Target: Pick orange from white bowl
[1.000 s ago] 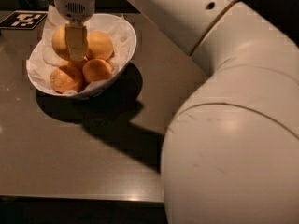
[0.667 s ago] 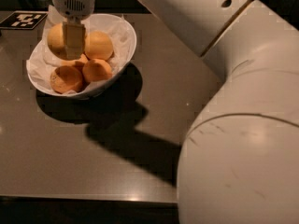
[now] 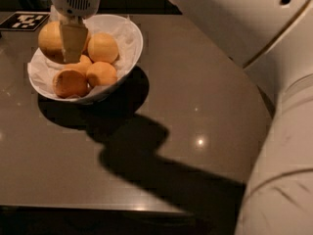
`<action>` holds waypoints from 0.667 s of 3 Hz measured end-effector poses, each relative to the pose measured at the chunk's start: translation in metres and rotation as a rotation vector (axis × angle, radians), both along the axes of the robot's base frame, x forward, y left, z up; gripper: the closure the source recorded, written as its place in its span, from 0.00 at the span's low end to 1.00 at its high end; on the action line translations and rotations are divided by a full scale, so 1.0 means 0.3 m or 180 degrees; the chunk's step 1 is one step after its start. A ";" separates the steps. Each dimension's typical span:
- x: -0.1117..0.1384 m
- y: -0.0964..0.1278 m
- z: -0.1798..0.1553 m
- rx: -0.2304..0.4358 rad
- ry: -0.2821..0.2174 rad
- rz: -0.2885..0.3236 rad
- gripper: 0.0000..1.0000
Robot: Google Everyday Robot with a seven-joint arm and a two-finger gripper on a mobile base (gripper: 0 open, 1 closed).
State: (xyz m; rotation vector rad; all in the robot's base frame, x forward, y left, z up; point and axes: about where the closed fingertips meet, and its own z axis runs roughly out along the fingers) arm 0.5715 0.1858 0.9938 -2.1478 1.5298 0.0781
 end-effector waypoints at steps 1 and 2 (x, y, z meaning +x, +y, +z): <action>-0.080 -0.014 0.031 0.0050 -0.0082 0.0111 1.00; -0.085 -0.015 0.031 0.0046 -0.0086 0.0115 1.00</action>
Offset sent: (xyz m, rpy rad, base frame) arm -0.0213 -0.0036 0.0084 0.0146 -0.0233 0.0312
